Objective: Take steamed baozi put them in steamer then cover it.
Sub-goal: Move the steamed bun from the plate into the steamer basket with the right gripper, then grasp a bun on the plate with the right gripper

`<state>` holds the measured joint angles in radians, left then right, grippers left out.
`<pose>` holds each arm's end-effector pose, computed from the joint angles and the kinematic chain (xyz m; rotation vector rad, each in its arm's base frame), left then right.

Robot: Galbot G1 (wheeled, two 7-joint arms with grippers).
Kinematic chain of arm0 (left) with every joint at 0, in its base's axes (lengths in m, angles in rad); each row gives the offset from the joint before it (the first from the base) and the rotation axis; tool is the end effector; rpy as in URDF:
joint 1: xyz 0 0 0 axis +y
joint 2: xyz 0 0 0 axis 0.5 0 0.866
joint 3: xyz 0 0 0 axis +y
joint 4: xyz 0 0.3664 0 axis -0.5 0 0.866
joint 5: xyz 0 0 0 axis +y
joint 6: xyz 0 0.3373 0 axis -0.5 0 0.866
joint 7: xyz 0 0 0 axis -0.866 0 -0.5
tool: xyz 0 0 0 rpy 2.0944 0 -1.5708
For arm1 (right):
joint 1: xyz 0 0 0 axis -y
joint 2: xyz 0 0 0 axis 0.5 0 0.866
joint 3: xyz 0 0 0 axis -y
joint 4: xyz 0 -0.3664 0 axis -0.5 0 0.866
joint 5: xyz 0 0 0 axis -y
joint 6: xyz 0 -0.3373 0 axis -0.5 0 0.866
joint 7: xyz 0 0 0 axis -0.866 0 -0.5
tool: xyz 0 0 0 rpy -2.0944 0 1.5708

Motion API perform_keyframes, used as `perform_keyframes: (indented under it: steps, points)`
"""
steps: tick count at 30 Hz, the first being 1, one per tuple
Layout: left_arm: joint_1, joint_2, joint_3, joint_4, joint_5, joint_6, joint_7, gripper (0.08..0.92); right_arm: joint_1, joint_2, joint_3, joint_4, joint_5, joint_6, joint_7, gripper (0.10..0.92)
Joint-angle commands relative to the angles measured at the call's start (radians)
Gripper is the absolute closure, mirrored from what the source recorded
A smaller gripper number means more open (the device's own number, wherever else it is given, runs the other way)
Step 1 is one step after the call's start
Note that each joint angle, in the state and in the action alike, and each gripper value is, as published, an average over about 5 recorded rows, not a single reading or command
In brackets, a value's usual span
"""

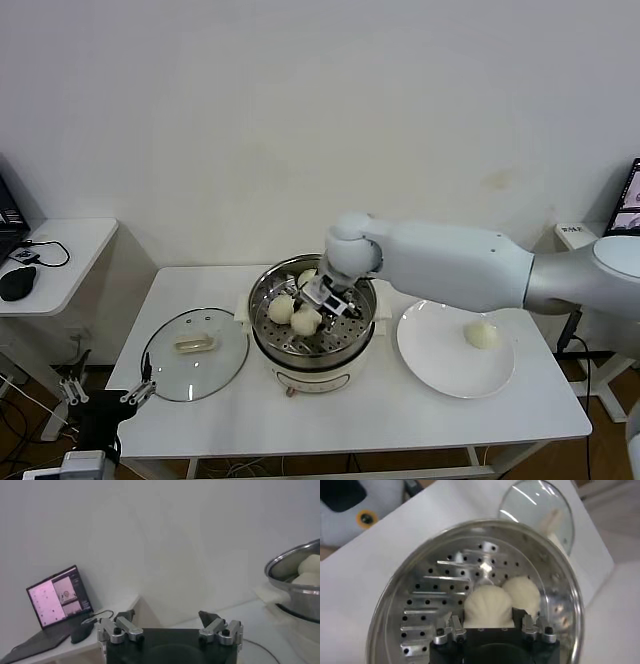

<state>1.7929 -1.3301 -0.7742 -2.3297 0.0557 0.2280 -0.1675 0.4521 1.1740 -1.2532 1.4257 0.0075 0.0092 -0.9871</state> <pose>0.0955 0.0910 -0.2460 0.3419 -2.9112 -0.6112 0.5030 0.1409 -0.1045 1.9723 -0.9227 2.0801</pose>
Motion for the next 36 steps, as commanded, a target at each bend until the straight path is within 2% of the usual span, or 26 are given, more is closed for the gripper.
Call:
perform_keyframes:
  steps: [1, 12, 19, 23, 29, 36]
  points:
    - [0.000, -0.001, -0.002, 0.000, -0.001, -0.001, -0.001, 0.177, 0.001, 0.018, -0.041, 0.024, -0.063, 0.103, 0.011, 0.431]
    - [-0.004, -0.004, 0.004, 0.000, 0.001, -0.001, -0.001, 0.177, 0.006, -0.013, -0.039, 0.065, -0.073, 0.130, 0.003, 0.406]
    - [-0.004, -0.001, 0.004, 0.000, 0.001, -0.001, -0.001, 0.177, 0.030, -0.047, -0.005, 0.062, -0.065, 0.131, 0.000, 0.244]
    - [-0.009, 0.004, 0.004, 0.000, 0.001, 0.000, 0.001, 0.177, 0.056, -0.098, 0.043, 0.072, -0.039, 0.107, -0.020, 0.206]
    - [-0.021, 0.023, -0.004, 0.004, -0.004, 0.001, 0.002, 0.177, 0.074, -0.219, 0.139, 0.078, 0.014, -0.066, -0.061, 0.202]
    - [-0.028, 0.039, -0.002, 0.006, -0.011, 0.003, 0.005, 0.177, 0.035, -0.383, 0.234, 0.076, -0.012, -0.269, -0.083, 0.203]
